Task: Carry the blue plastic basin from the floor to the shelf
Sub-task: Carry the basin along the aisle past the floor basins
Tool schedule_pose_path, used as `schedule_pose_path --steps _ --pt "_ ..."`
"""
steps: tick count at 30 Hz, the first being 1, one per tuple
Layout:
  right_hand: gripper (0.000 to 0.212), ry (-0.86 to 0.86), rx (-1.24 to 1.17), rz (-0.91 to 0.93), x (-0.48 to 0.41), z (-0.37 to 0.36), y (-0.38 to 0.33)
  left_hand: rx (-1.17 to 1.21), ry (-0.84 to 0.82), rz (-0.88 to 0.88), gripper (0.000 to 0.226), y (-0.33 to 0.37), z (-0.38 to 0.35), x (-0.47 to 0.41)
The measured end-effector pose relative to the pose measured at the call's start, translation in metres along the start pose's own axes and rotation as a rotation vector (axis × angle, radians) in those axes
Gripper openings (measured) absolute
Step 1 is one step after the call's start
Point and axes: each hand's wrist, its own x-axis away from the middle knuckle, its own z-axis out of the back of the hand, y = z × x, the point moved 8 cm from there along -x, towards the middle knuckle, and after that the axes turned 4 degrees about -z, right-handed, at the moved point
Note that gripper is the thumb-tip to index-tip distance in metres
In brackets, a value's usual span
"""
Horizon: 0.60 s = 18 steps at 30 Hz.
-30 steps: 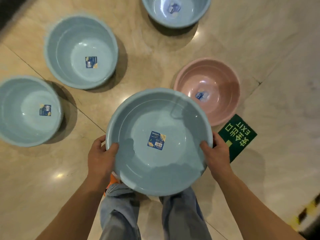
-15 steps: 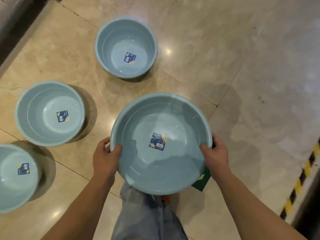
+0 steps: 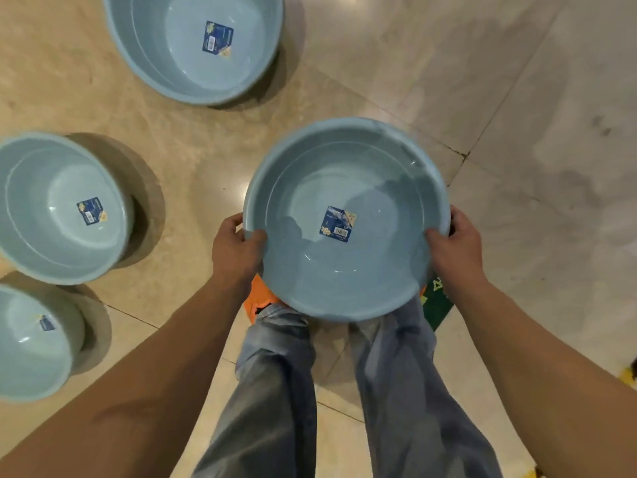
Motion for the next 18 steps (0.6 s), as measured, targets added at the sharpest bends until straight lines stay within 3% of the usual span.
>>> schedule_pose_path --steps 10,18 --pt "0.054 -0.097 0.092 -0.041 -0.053 -0.025 0.027 -0.031 0.048 0.097 0.05 -0.051 -0.039 -0.024" --pt "0.055 -0.116 0.1 0.0 -0.064 -0.028 0.039 -0.029 0.068 0.094 0.041 -0.071 -0.046 -0.033"
